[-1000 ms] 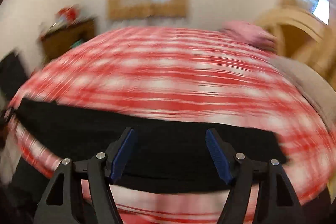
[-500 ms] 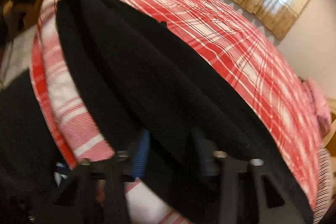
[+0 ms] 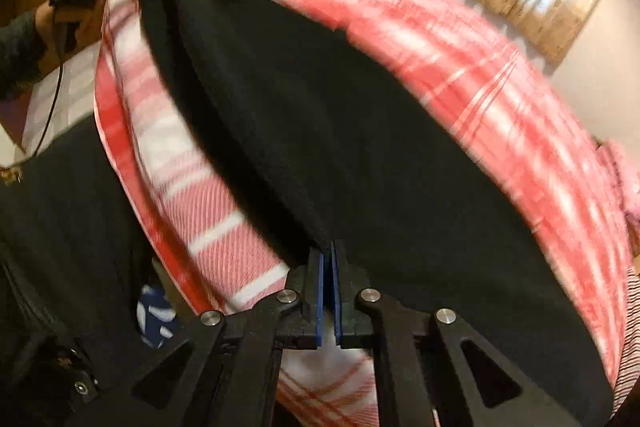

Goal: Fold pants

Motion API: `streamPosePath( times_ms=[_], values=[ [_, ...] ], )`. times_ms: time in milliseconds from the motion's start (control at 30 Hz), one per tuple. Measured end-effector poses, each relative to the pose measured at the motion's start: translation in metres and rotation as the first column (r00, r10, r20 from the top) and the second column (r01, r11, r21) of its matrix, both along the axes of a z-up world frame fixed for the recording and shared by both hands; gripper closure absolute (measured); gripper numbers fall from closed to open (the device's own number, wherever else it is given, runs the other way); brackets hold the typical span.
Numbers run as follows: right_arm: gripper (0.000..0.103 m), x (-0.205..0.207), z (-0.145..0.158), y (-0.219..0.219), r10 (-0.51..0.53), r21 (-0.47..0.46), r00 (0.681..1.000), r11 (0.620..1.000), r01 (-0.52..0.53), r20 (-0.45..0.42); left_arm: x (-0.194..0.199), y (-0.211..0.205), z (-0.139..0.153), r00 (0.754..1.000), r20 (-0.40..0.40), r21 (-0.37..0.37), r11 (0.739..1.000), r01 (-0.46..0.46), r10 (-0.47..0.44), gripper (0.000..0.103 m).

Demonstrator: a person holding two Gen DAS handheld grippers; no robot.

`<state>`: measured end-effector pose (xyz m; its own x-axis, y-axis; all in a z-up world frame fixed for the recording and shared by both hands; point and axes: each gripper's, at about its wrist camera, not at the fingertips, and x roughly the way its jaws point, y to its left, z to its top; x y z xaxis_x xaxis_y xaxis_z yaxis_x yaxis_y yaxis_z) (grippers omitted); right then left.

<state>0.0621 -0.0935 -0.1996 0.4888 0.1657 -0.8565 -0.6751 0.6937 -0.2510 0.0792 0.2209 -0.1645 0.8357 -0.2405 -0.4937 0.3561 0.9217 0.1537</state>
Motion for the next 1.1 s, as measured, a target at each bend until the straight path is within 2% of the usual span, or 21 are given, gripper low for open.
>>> streamPosePath(
  times_ms=[33, 100, 133, 267, 333, 400, 467, 567, 700, 867, 967, 1100],
  values=[
    [0.096, 0.002, 0.002, 0.001, 0.000, 0.000, 1.000, 1.000, 0.000, 0.001, -0.003, 0.002, 0.001, 1.000, 0.006, -0.007, 1.000, -0.004, 0.004, 0.076],
    [0.096, 0.004, 0.007, 0.002, -0.001, 0.001, 1.000, 1.000, 0.001, -0.014, -0.011, 0.007, 0.006, 0.999, 0.023, 0.008, 0.999, -0.035, 0.035, 0.060],
    [0.092, 0.004, 0.010, 0.000, 0.004, 0.007, 1.000, 1.000, -0.004, -0.022, -0.015, 0.011, 0.008, 0.998, 0.037, 0.012, 0.999, -0.042, 0.041, 0.051],
    [0.088, 0.004, 0.014, -0.009, 0.002, 0.055, 0.998, 0.998, 0.002, -0.065, -0.020, 0.026, 0.010, 0.996, 0.042, 0.050, 0.995, -0.086, 0.084, 0.043],
    [0.083, 0.002, 0.016, -0.014, 0.006, 0.082, 0.997, 0.997, 0.001, -0.082, -0.022, 0.037, 0.009, 0.990, 0.049, 0.087, 0.987, -0.139, 0.135, 0.043],
    [0.081, -0.003, 0.017, -0.013, 0.019, 0.097, 0.995, 0.995, -0.010, -0.097, -0.020, 0.050, 0.006, 0.985, 0.024, 0.088, 0.981, -0.172, 0.171, 0.043],
    [0.080, -0.008, 0.019, -0.012, 0.039, 0.094, 0.995, 0.995, -0.030, -0.094, -0.018, 0.065, 0.006, 0.976, 0.009, 0.060, 0.974, -0.220, 0.219, 0.043],
    [0.080, -0.010, 0.028, -0.012, 0.064, 0.114, 0.994, 0.992, -0.053, -0.093, -0.018, 0.076, 0.011, 0.967, -0.011, -0.036, 0.967, -0.253, 0.253, 0.043],
    [0.080, 0.003, 0.042, -0.008, 0.052, 0.167, 0.995, 0.985, -0.036, -0.089, -0.013, 0.057, 0.022, 0.980, -0.019, -0.132, 0.971, -0.200, 0.199, 0.043],
    [0.080, 0.031, 0.056, 0.001, -0.001, 0.216, 0.999, 0.976, 0.011, -0.047, 0.022, 0.028, 0.026, 0.986, -0.105, -0.199, 0.968, -0.152, 0.133, 0.046],
    [0.080, 0.043, 0.062, 0.008, -0.018, 0.249, 0.999, 0.968, 0.027, -0.036, 0.043, 0.020, 0.020, 0.979, -0.165, -0.229, 0.960, -0.158, 0.121, 0.051],
    [0.080, 0.050, 0.064, 0.017, -0.010, 0.259, 1.000, 0.966, 0.016, -0.024, 0.066, 0.024, 0.003, 0.948, -0.288, -0.272, 0.937, -0.220, 0.139, 0.057]
  ],
)
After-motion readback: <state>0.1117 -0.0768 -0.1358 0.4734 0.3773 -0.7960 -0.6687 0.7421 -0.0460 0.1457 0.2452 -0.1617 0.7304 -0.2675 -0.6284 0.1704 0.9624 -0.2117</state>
